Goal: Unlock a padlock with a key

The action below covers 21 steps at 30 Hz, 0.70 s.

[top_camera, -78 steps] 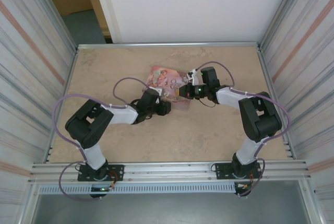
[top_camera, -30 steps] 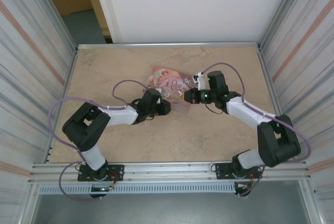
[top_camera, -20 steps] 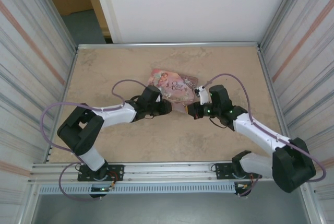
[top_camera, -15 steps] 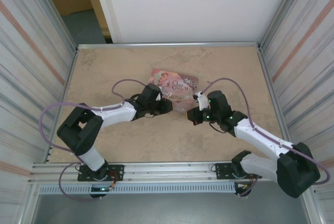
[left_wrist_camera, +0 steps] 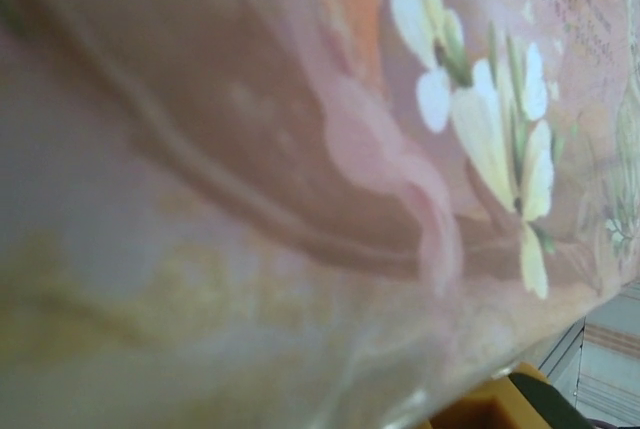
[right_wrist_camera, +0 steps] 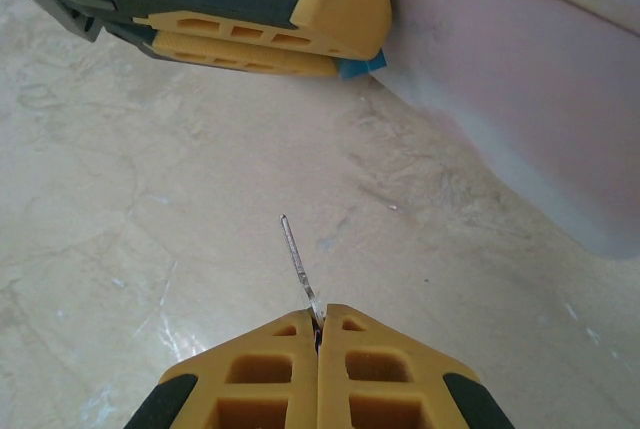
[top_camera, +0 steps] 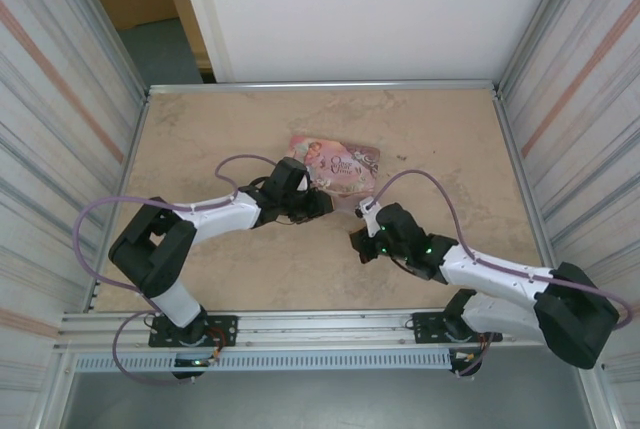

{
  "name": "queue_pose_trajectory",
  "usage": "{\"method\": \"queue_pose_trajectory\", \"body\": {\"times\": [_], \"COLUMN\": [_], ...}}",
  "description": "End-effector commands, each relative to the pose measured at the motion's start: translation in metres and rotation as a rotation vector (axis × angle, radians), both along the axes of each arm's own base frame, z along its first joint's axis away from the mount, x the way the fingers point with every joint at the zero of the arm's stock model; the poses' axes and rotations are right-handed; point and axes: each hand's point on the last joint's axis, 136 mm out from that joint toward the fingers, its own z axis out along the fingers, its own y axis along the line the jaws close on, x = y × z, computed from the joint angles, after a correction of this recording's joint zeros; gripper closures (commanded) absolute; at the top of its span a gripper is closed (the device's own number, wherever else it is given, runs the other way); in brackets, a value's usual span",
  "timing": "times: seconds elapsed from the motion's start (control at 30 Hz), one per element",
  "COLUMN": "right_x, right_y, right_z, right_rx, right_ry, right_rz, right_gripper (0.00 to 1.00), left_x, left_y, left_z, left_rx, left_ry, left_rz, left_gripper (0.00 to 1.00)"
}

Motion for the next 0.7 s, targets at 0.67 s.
{"method": "queue_pose_trajectory", "body": {"times": [0.67], "right_x": [0.034], "right_y": [0.016], "right_z": [-0.011], "right_rx": [-0.055], "right_ry": [-0.188], "right_rz": [-0.031], "right_gripper": [1.0], "left_x": [0.006], "left_y": [-0.016], "left_z": [0.056], "left_rx": [-0.131], "left_ry": [-0.054], "left_rz": [-0.02], "left_gripper": [0.94]}}
